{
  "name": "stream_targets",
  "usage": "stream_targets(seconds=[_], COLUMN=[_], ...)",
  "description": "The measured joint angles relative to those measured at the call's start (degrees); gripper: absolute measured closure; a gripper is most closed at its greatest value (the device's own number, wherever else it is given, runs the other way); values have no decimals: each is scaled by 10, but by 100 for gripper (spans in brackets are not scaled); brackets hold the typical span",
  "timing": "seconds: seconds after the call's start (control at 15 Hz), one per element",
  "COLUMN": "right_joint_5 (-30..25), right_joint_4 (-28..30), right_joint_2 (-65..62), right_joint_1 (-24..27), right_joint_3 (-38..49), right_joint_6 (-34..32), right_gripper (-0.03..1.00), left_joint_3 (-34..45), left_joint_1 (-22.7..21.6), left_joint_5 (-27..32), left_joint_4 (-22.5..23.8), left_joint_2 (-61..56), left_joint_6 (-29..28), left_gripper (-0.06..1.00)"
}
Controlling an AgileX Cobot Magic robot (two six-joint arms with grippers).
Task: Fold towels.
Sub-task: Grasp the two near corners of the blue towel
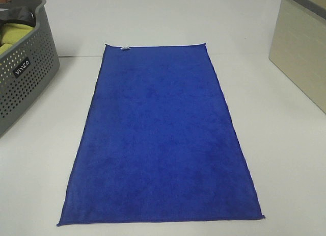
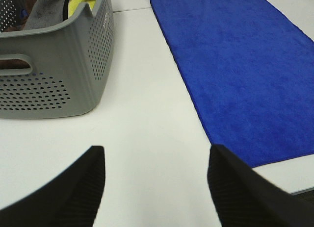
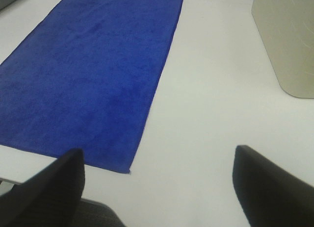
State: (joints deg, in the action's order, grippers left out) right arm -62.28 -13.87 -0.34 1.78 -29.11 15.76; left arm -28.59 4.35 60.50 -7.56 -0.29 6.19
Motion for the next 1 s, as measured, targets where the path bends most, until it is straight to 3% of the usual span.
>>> stream_targets(seconds=[1.0], right_joint_5=[0], right_joint_4=[0], right_joint_2=[0], right_joint_1=[0], right_joint_3=[0], right_joint_6=[0], right_gripper=[19], left_joint_3=[0], left_joint_1=[0], left_joint_5=[0], left_joint_4=[0], left_joint_2=[0], left_joint_6=[0], left_gripper=[35])
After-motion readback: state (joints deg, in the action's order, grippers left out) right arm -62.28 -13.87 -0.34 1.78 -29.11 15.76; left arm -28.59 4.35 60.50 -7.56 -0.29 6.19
